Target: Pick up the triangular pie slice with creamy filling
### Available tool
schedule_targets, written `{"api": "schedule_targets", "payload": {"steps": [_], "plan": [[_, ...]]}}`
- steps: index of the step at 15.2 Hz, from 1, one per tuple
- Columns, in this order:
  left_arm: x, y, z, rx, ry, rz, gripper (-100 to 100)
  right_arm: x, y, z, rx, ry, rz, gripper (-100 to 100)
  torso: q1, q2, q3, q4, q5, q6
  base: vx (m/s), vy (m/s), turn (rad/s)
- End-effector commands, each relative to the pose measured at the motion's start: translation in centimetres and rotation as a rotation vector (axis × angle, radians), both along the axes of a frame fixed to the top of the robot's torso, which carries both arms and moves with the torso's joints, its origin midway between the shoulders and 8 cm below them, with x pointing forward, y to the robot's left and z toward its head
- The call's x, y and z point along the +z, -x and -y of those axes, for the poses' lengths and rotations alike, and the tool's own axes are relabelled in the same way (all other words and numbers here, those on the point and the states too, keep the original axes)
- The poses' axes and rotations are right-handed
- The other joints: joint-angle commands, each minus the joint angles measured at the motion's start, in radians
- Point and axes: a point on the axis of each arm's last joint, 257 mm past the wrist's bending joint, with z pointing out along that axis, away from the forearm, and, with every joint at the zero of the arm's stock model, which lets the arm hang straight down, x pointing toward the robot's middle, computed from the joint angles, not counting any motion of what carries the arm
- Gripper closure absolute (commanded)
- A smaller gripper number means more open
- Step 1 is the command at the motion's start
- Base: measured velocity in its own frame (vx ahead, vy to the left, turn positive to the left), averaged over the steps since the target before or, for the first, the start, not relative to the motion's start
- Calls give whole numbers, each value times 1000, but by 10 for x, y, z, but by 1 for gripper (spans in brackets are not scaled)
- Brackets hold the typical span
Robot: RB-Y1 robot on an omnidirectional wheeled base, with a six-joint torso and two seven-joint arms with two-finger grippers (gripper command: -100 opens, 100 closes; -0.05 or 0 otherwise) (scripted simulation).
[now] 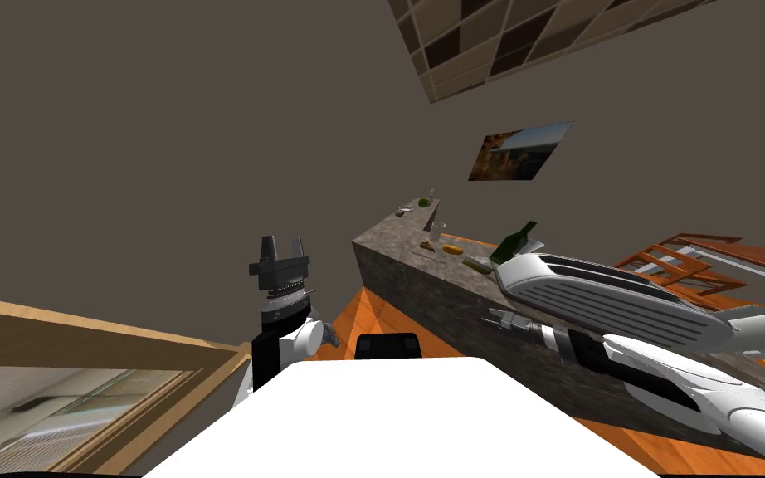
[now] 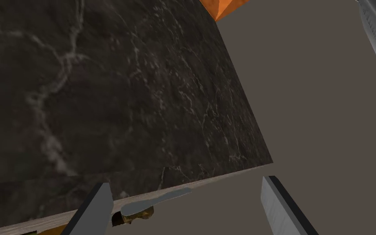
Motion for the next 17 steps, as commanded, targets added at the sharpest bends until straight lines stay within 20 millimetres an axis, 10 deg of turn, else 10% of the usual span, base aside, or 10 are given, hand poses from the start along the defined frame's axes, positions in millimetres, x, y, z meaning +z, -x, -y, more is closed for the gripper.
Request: {"api": "schedule_targets", "payload": {"steps": [1,13,17], "plan": [[0,0,0,0,0,0,0,-1,13,24,7,58,-37,-100,0,0,0,0,0,0,12,32,206],[0,0,0,0,0,0,0,36,85,177,17,412,-273,-100,-1,-3,-2,-1,0,0,44,15,161],[0,0,0,0,0,0,0,47,98,199,17,462,-313,-100,-3,-6,-3,-1,0,-1,78,-11,178]]}}
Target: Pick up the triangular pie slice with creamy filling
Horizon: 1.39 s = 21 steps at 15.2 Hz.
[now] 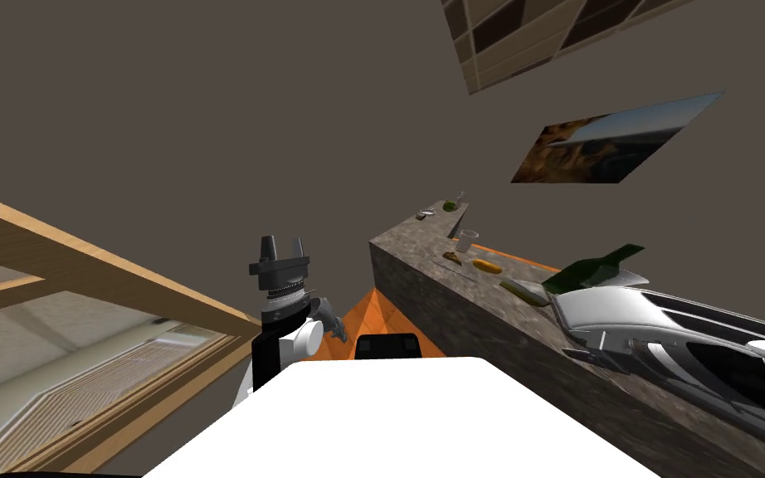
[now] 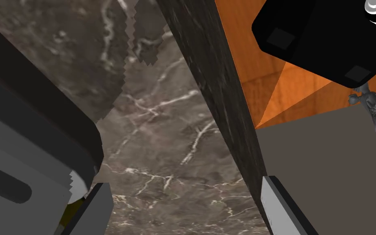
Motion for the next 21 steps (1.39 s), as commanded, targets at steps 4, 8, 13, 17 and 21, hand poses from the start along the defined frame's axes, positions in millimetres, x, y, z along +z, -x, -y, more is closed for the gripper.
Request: {"api": "schedule_targets", "payload": {"steps": [4,8,13,17,21], "plan": [[0,0,0,0,0,0,0,28,33,48,-22,111,-87,-100,0,-1,-1,0,0,0,88,-12,181],[0,0,0,0,0,0,0,35,45,60,-28,139,-121,-100,-1,-1,-1,0,0,0,78,-24,104],[0,0,0,0,0,0,0,46,84,81,-53,186,-213,-100,-4,-8,-4,-1,0,-1,148,-41,266],[0,0,0,0,0,0,0,45,96,83,-60,189,-242,-100,-2,-2,-1,0,1,0,68,-23,93],[0,0,0,0,0,0,0,29,128,76,-66,163,-321,-100,-4,-5,-3,-1,0,-1,119,-53,252]]}}
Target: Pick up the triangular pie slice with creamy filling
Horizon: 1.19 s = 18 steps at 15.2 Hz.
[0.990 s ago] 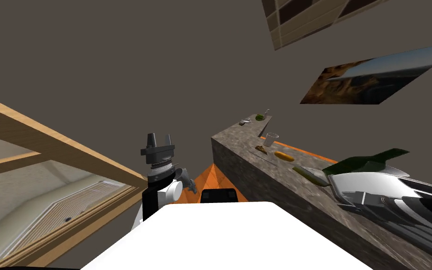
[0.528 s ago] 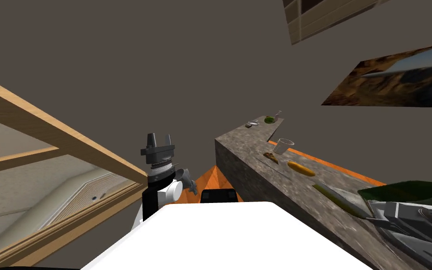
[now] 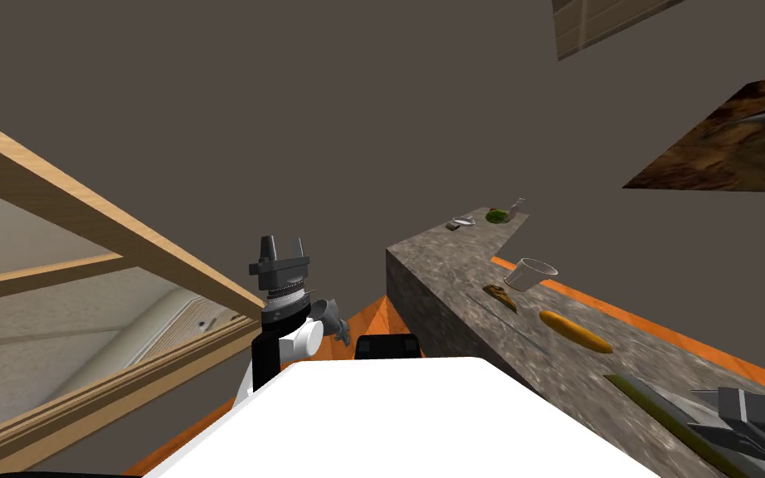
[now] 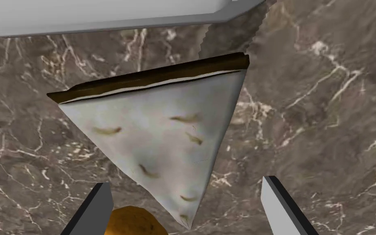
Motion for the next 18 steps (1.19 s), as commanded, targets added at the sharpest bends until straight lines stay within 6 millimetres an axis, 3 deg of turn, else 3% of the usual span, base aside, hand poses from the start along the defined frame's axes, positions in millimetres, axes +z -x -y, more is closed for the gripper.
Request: {"api": "schedule_targets", "payload": {"steps": [1,2,5,7,11,12,13,17,18], "plan": [[0,0,0,0,0,0,0,-8,16,-6,-6,-21,-42,-100,0,0,0,0,0,0,101,-76,108],[0,0,0,0,0,0,0,-16,30,-12,-12,-38,-75,-100,0,1,0,0,0,0,73,-89,129],[0,0,0,0,0,0,0,-23,26,-21,10,-64,-76,-100,3,7,4,2,0,1,3,-23,45],[0,0,0,0,0,0,0,-16,30,-12,-12,-38,-75,-100,5,9,5,2,1,2,4,4,-13],[0,0,0,0,0,0,0,-42,35,-20,-18,-46,-71,-100,5,11,6,2,2,2,-9,-10,31],[0,0,0,0,0,0,0,-35,32,-20,-15,-50,-72,-100,5,11,6,3,1,1,-8,-7,19],[0,0,0,0,0,0,0,-37,33,-19,-16,-47,-71,100,5,11,6,3,1,1,0,0,0],[0,0,0,0,0,0,0,-37,32,-19,-15,-47,-71,100,6,10,6,2,1,2,0,0,0],[0,0,0,0,0,0,0,-21,29,-15,-9,-44,-74,100,6,10,6,2,1,2,7,10,-60]]}}
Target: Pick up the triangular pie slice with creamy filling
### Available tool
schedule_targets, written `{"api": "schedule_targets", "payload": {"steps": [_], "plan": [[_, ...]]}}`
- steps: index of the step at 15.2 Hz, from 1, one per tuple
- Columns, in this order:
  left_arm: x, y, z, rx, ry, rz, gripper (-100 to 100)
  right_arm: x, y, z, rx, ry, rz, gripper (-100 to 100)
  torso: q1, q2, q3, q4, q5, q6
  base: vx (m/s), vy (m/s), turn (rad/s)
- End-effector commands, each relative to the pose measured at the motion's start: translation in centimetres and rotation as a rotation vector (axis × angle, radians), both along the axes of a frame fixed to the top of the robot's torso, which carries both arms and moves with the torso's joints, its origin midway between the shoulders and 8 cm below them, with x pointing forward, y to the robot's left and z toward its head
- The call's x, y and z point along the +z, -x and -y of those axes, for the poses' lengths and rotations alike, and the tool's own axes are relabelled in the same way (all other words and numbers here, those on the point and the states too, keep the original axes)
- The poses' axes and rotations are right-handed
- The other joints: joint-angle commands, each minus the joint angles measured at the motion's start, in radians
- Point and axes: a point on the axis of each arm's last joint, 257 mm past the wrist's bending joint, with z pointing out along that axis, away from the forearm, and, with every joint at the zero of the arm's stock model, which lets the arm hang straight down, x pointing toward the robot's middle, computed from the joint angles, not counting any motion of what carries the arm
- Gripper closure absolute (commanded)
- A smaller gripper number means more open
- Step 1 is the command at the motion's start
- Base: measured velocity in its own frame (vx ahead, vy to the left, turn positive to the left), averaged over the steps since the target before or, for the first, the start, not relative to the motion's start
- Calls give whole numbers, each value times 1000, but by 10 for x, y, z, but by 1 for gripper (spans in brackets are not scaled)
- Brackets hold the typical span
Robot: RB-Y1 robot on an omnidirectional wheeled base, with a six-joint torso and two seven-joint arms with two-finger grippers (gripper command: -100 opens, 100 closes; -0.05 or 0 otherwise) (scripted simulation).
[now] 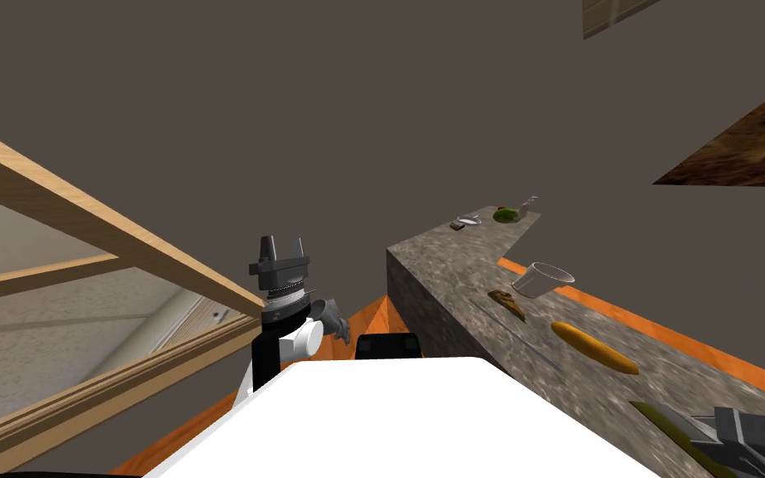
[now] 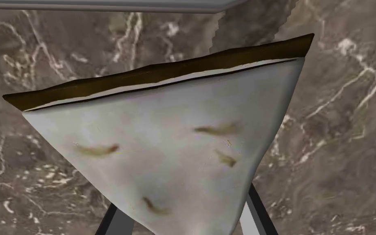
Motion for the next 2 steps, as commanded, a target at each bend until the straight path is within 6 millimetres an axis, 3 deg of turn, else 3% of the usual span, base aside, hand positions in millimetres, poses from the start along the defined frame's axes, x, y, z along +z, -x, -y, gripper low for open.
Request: {"api": "schedule_targets", "payload": {"steps": [1,2], "plan": [[0,0,0,0,0,0,0,14,3,4,0,5,-7,100,0,0,0,0,0,0,15,15,-47],[0,0,0,0,0,0,0,7,2,0,8,-5,-7,100,1,0,0,0,1,1,7,6,-25]]}}
